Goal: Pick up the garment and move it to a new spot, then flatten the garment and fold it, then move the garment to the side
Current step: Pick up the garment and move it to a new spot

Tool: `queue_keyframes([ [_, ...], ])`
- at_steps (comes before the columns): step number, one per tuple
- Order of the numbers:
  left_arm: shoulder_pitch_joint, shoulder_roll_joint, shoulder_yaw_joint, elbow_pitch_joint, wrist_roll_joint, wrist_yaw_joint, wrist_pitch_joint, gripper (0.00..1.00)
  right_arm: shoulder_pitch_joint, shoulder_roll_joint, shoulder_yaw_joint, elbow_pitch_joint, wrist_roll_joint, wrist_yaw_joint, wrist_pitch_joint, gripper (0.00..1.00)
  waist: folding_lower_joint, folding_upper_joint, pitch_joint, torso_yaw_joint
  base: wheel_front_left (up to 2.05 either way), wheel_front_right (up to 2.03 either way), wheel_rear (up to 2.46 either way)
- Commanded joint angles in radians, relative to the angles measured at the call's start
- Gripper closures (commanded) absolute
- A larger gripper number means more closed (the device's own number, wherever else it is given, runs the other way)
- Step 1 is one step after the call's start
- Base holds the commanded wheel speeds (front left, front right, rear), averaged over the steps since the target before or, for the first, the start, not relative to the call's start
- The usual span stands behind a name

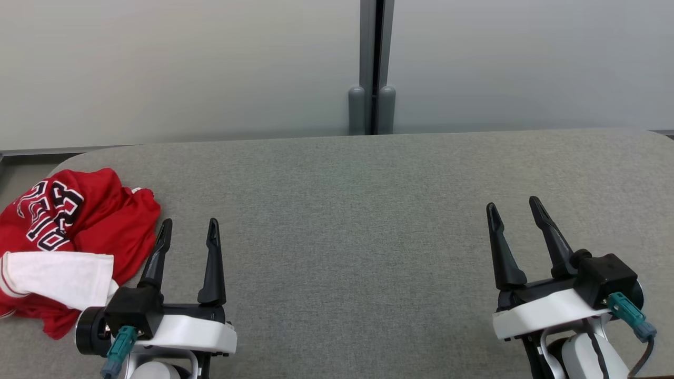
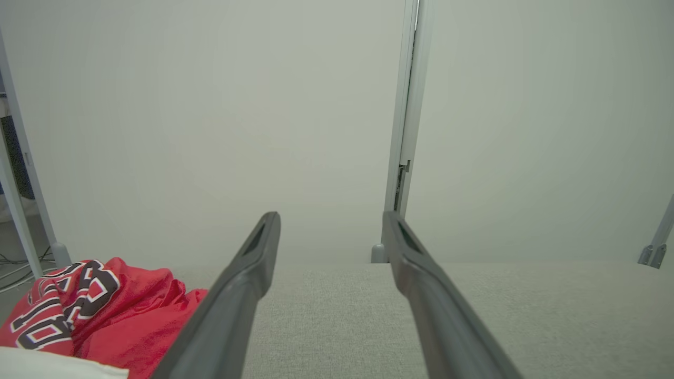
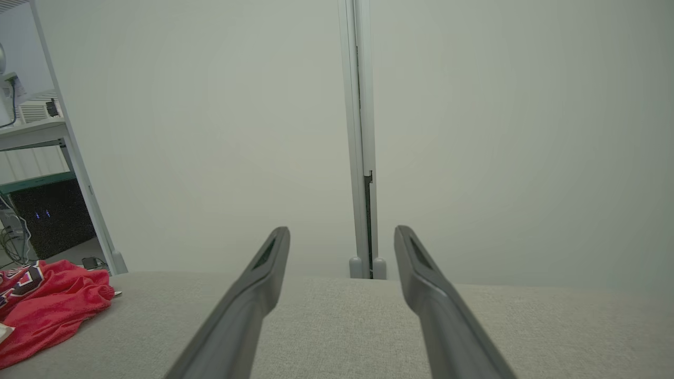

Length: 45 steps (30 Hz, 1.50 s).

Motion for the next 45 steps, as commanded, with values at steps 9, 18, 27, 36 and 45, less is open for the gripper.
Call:
queue_keyframes([
  [9,-0.004,0.005,0.017,0.015,-0.01,-0.001,-0.004,0.0,0.013,-0.002,0.027,0.011,0.022,0.002,-0.005,0.0,0.0,0.0,-0.007,0.11,0.0,0.0,0.0],
  [18,0.015,0.005,0.061,0.029,-0.006,-0.015,-0.004,0.0,0.033,-0.002,0.062,0.016,0.051,0.002,-0.005,0.0,0.0,0.0,-0.03,0.28,0.0,0.0,0.0],
  [27,0.031,0.005,0.087,0.034,-0.007,-0.011,-0.004,0.0,0.032,-0.001,0.09,0.009,0.091,0.002,-0.005,0.0,0.0,0.0,-0.032,0.422,0.0,0.0,0.0],
  [36,0.037,0.004,0.11,0.035,-0.028,-0.026,-0.004,0.0,0.021,-0.002,0.111,0.009,0.098,0.002,-0.003,0.0,0.0,0.0,-0.025,0.479,0.0,0.0,0.0],
  [45,-0.041,0.05,0.152,0.07,-0.099,-0.081,0.043,0.0,-0.013,-0.011,0.138,0.015,0.079,0.002,-0.003,0.0,0.0,0.0,0.008,0.446,0.0,0.0,0.0],
])
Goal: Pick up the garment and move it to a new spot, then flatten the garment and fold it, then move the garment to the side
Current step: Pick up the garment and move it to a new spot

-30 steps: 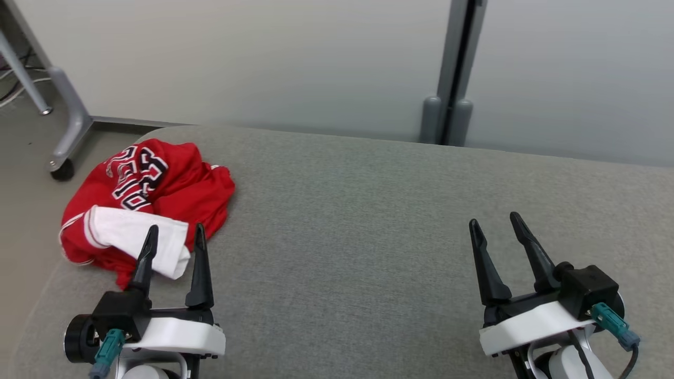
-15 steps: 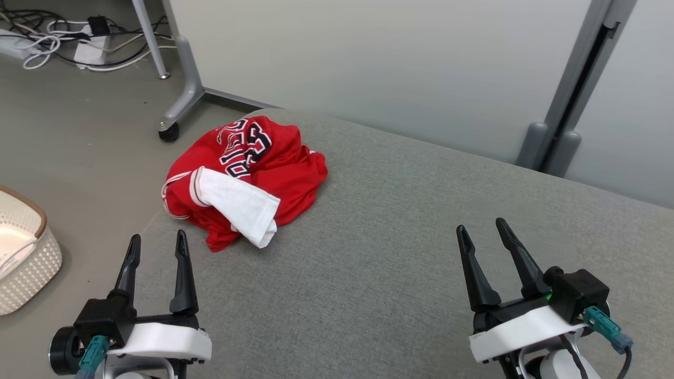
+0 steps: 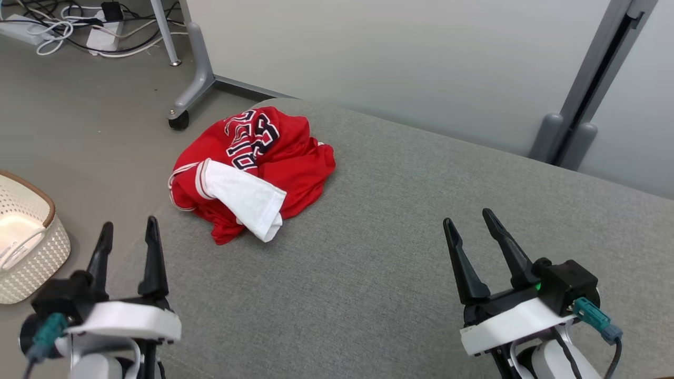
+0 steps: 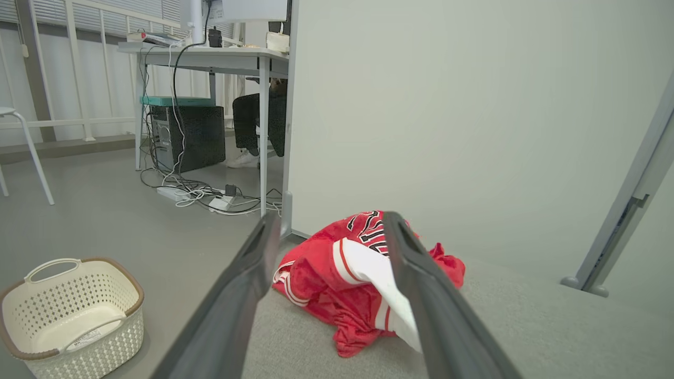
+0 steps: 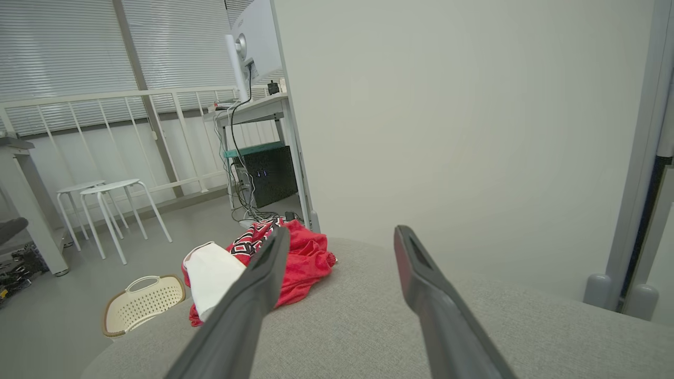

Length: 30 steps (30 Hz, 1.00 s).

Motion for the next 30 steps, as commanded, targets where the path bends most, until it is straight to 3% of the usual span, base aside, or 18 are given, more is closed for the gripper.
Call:
queue_keyframes([
  [1,-0.043,0.008,0.012,-0.003,-0.032,-0.016,0.029,0.0,-0.015,-0.014,0.001,0.0,-0.008,0.002,-0.001,0.0,-0.0001,0.0,0.017,-0.019,0.0,0.0,0.0],
  [8,-0.17,0.078,0.072,0.018,-0.149,-0.042,0.228,0.0,-0.055,-0.028,0.009,0.0,-0.014,0.002,-0.001,0.0,-0.0001,0.0,0.062,-0.088,0.0,0.0,0.0],
  [17,-0.362,0.25,0.123,0.155,-0.273,-0.067,0.566,0.0,-0.113,-0.043,0.011,-0.009,-0.019,0.002,-0.001,0.0,-0.0001,0.0,0.166,-0.229,0.0,0.0,0.0],
  [30,-0.487,0.377,0.147,0.496,-0.338,-0.056,0.79,0.0,-0.158,-0.053,0.003,-0.023,-0.019,0.002,-0.001,0.0,-0.0001,0.0,0.267,-0.361,0.0,0.0,0.0],
])
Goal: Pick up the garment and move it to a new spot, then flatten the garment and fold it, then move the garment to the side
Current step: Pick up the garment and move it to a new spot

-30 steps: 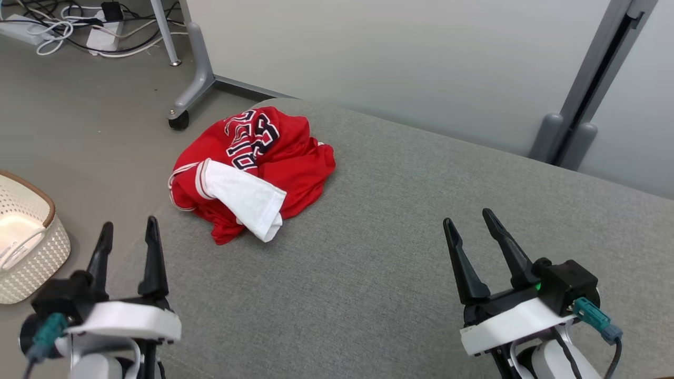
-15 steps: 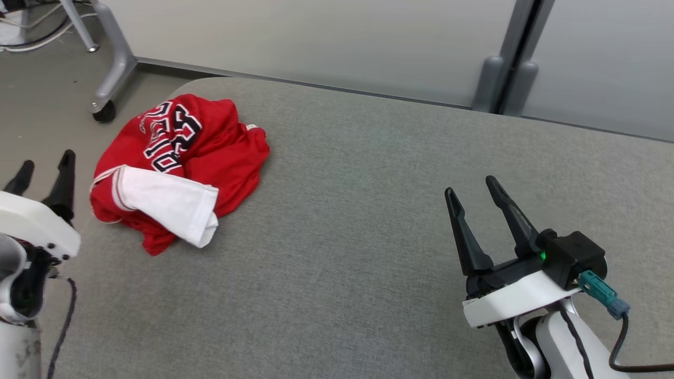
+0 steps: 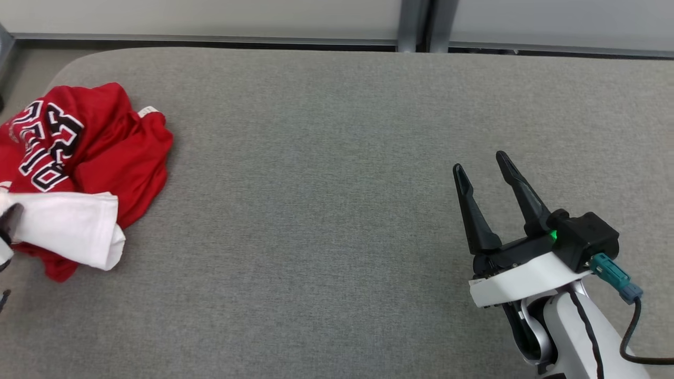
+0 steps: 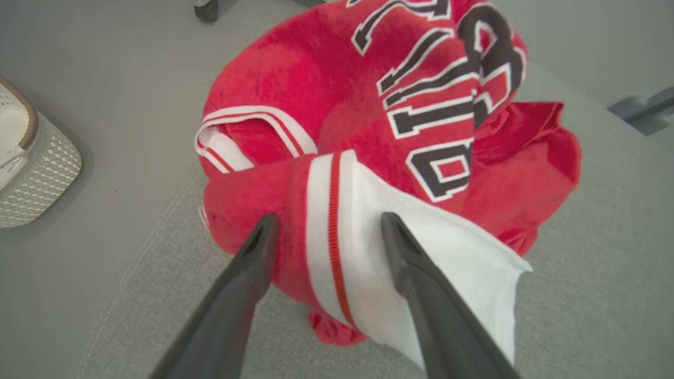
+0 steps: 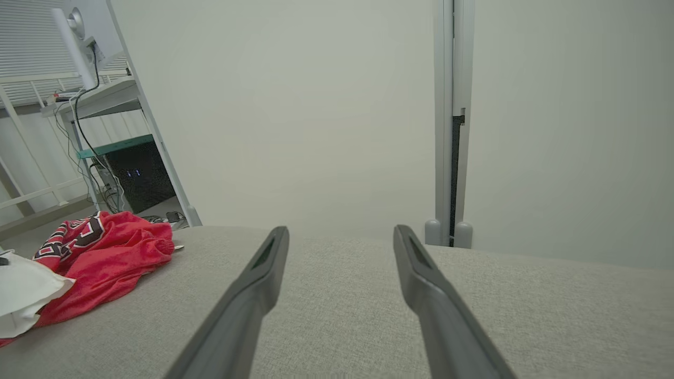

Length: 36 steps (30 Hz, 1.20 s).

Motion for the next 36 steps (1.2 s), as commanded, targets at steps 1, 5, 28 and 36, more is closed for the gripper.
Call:
queue_keyframes([
  [1,-0.012,0.013,0.001,0.023,-0.004,0.001,0.008,0.0,-0.014,-0.001,-0.002,-0.004,-0.001,0.002,0.0,0.0,0.0,0.0,0.021,-0.026,0.0,0.0,0.0],
  [5,-0.038,0.025,-0.001,0.121,-0.019,-0.011,0.032,0.0,-0.015,0.006,-0.01,-0.012,0.001,0.002,0.0,0.0,0.0,0.0,0.032,-0.036,0.0,0.0,0.0],
  [28,-0.199,0.087,-0.255,-0.05,0.034,-0.052,-0.13,1.0,0.051,0.026,-0.015,0.033,0.008,0.002,0.0,0.0,0.0,0.0,-0.128,-0.015,0.0,0.0,0.0],
  [36,-0.194,0.076,-0.394,-0.367,-0.017,-0.051,-0.107,1.0,0.096,0.034,-0.028,0.043,0.005,0.002,0.0,0.0,0.0,0.0,-0.214,-0.098,0.0,0.0,0.0],
])
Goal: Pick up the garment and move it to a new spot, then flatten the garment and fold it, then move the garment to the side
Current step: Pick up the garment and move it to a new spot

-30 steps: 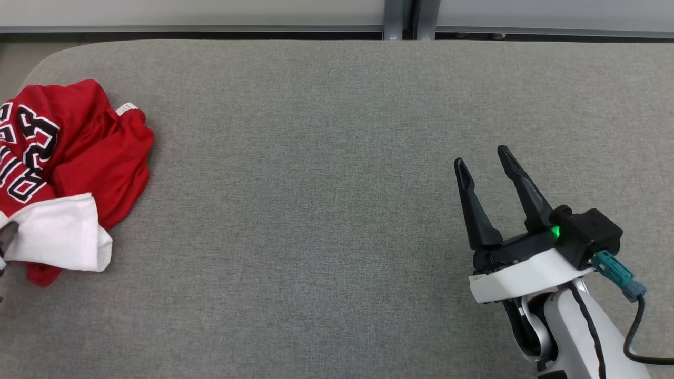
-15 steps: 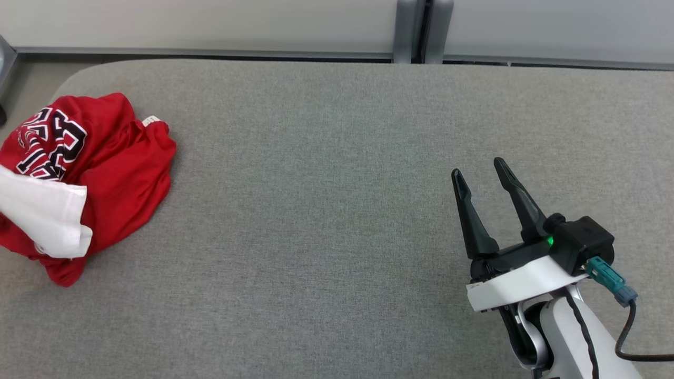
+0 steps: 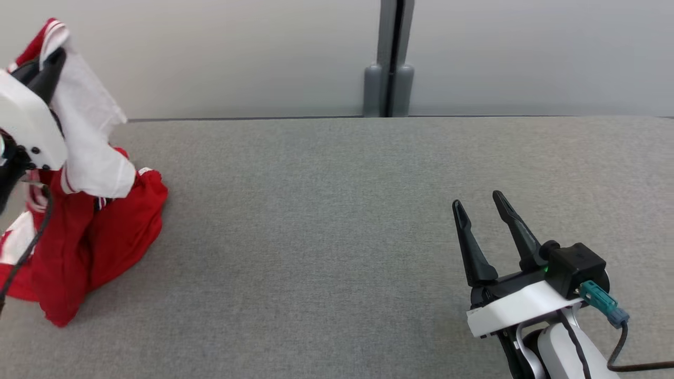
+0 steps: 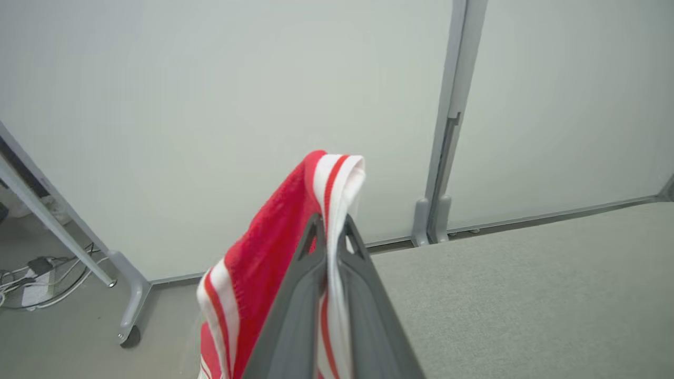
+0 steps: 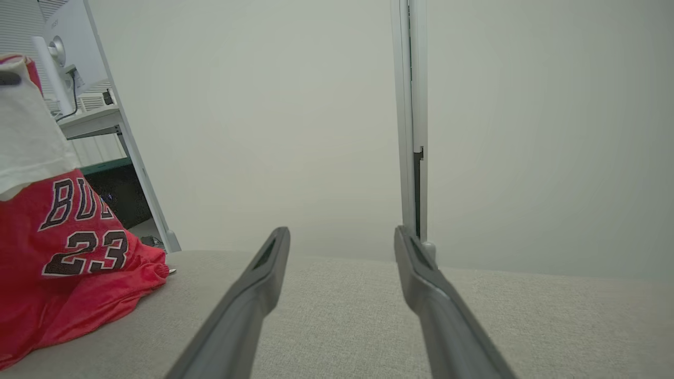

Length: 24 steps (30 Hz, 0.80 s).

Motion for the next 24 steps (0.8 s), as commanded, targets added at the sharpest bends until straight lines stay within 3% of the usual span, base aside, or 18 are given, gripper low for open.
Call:
queue_keyframes([
  [1,-0.001,-0.012,-0.012,-0.037,-0.014,0.0,0.007,1.0,0.012,-0.003,-0.001,0.001,0.001,0.002,0.0,0.0,0.0,0.0,-0.032,-0.045,0.0,0.0,0.0],
  [6,-0.004,-0.07,-0.099,-0.154,-0.007,0.0,0.043,1.0,0.015,-0.005,-0.008,-0.002,-0.007,0.002,0.0,0.0,0.0,0.0,-0.046,-0.133,0.0,0.0,0.0],
  [12,-0.045,-0.21,-0.21,-0.202,0.007,0.014,0.058,1.0,-0.02,-0.013,-0.021,-0.022,-0.014,0.002,0.0,0.0,0.0,0.0,0.022,-0.258,0.0,0.0,0.0],
  [18,-0.089,-0.358,-0.284,-0.127,0.015,0.023,0.002,1.0,-0.056,-0.008,-0.034,-0.036,-0.003,0.002,0.0,0.0,0.0,0.0,0.098,-0.391,0.0,0.0,0.0],
  [24,-0.127,-0.45,-0.352,0.035,0.066,0.026,-0.131,1.0,-0.072,0.0,-0.044,-0.048,0.003,0.002,0.0,0.0,0.0,0.0,0.152,-0.464,0.0,0.0,0.0],
])
